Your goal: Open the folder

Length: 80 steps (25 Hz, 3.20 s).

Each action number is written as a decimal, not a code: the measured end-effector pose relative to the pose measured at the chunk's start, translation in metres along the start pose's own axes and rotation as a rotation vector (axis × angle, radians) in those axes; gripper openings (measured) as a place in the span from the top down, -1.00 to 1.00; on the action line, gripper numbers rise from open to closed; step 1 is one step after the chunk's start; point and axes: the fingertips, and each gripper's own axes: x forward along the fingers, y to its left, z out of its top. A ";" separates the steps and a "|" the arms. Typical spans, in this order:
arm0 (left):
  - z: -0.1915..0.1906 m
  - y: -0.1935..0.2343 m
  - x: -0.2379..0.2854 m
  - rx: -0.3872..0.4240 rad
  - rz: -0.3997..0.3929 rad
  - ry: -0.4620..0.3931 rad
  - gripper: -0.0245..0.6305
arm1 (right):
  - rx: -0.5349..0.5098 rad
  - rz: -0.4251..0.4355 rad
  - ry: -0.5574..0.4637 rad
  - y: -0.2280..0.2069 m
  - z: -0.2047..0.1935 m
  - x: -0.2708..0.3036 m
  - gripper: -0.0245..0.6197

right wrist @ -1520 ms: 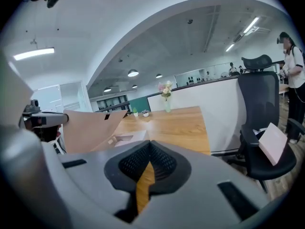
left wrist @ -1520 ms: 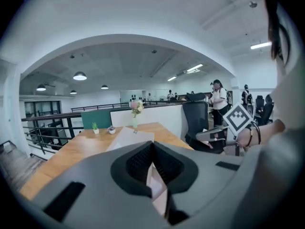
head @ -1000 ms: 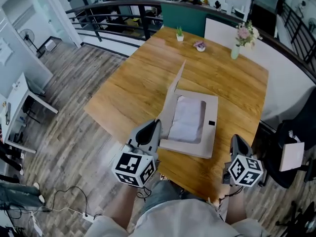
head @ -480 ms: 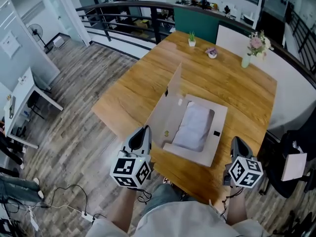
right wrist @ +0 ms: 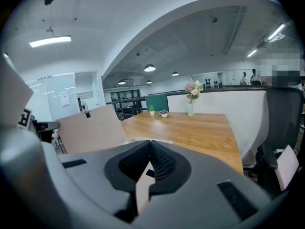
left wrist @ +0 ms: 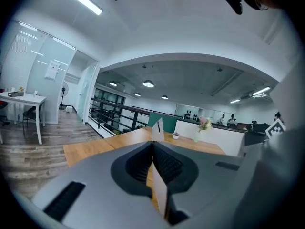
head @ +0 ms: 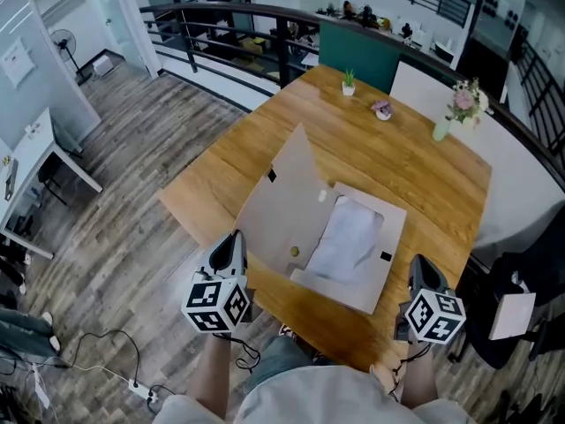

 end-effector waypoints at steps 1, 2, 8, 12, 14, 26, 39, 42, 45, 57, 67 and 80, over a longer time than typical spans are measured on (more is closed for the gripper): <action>-0.003 0.009 0.001 -0.006 0.015 0.008 0.92 | -0.003 -0.003 0.001 0.001 0.001 0.001 0.92; -0.006 0.018 0.002 -0.012 0.031 0.018 0.92 | -0.006 -0.005 0.003 0.003 0.002 0.002 0.92; -0.024 0.064 0.016 -0.045 0.095 0.069 0.91 | -0.011 -0.009 0.027 0.013 -0.001 0.014 0.92; -0.043 0.094 0.028 -0.080 0.135 0.121 0.89 | -0.016 -0.010 0.050 0.021 -0.008 0.021 0.92; -0.055 0.110 0.032 -0.080 0.157 0.154 0.89 | -0.021 -0.006 0.063 0.027 -0.011 0.026 0.92; -0.125 0.170 0.065 -0.113 0.214 0.333 0.79 | -0.069 -0.018 0.125 0.042 -0.017 0.053 0.92; -0.165 0.191 0.081 -0.062 0.278 0.570 0.69 | -0.074 -0.007 0.160 0.060 -0.024 0.071 0.92; -0.165 0.195 0.083 -0.086 0.286 0.575 0.66 | -0.066 -0.013 0.159 0.057 -0.024 0.071 0.92; -0.159 0.196 0.082 -0.116 0.282 0.556 0.62 | -0.057 -0.021 0.151 0.053 -0.022 0.069 0.92; -0.117 0.186 0.064 -0.116 0.299 0.451 0.49 | 0.002 -0.012 0.100 0.046 -0.017 0.053 0.92; -0.033 0.122 0.025 0.008 0.266 0.261 0.46 | 0.007 -0.010 0.001 0.031 0.005 0.026 0.92; 0.038 -0.040 0.015 0.120 0.038 -0.008 0.89 | -0.010 -0.062 -0.131 -0.013 0.027 -0.038 0.92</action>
